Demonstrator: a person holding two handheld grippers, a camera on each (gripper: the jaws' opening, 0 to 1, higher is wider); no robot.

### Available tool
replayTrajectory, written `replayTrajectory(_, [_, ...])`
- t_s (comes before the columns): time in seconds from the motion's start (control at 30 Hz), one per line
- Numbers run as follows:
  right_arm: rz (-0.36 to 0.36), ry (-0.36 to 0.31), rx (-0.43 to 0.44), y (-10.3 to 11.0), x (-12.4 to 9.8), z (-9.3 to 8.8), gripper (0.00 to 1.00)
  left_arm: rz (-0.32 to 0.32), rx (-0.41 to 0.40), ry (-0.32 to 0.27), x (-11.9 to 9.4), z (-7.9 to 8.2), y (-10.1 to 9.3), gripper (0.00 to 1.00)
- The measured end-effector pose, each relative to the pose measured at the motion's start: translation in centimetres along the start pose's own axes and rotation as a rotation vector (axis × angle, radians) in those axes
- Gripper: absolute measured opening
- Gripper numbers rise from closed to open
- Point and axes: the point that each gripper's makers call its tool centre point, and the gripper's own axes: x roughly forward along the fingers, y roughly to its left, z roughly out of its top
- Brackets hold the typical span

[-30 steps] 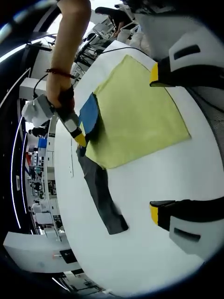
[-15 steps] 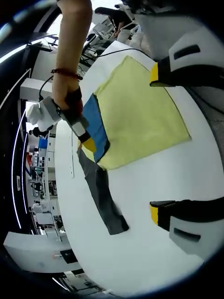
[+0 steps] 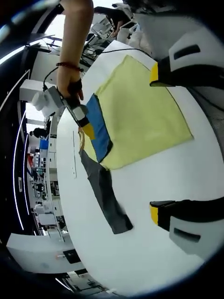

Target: Fold the garment on the visible template until the final outline fits inside the template.

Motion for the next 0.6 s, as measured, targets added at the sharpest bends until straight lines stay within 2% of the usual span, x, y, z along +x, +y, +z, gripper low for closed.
replayTrajectory(0.2, [-0.007, -0.037, 0.029, -1.9, -2.1, -0.8, 0.72, 0.001, 0.002, -0.001, 0.0, 0.1, 0.1, 0.99])
replayTrajectory(0.6, [-0.063, -0.062, 0.021, -6.5, -6.5, -3.7, 0.66, -0.002, 0.003, 0.001, 0.1, 0.2, -0.2, 0.99])
